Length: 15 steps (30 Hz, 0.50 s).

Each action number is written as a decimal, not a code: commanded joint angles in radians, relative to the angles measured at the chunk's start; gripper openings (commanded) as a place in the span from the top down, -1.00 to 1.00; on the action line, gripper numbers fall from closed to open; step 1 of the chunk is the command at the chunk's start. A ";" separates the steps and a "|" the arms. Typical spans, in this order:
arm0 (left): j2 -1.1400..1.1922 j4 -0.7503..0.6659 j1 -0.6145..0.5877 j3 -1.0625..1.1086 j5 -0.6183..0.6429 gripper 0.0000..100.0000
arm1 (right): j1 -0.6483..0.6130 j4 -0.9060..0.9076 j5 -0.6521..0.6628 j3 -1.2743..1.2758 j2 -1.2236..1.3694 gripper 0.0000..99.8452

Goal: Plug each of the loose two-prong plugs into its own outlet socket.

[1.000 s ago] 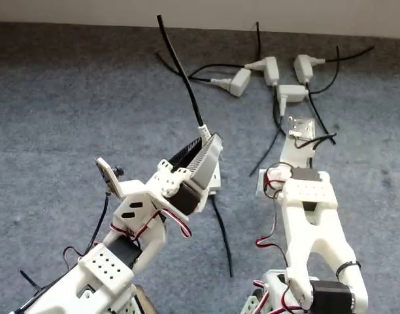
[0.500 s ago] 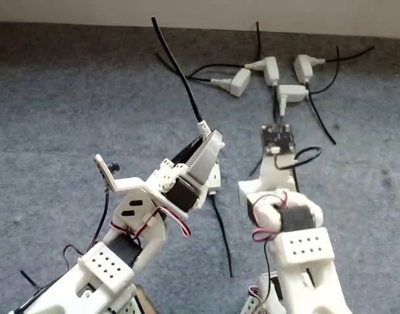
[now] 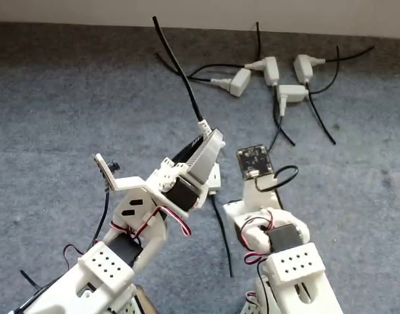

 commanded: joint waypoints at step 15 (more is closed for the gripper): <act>0.002 -0.018 0.021 -0.010 0.006 0.99 | -0.097 -0.050 -0.018 -0.165 0.010 0.99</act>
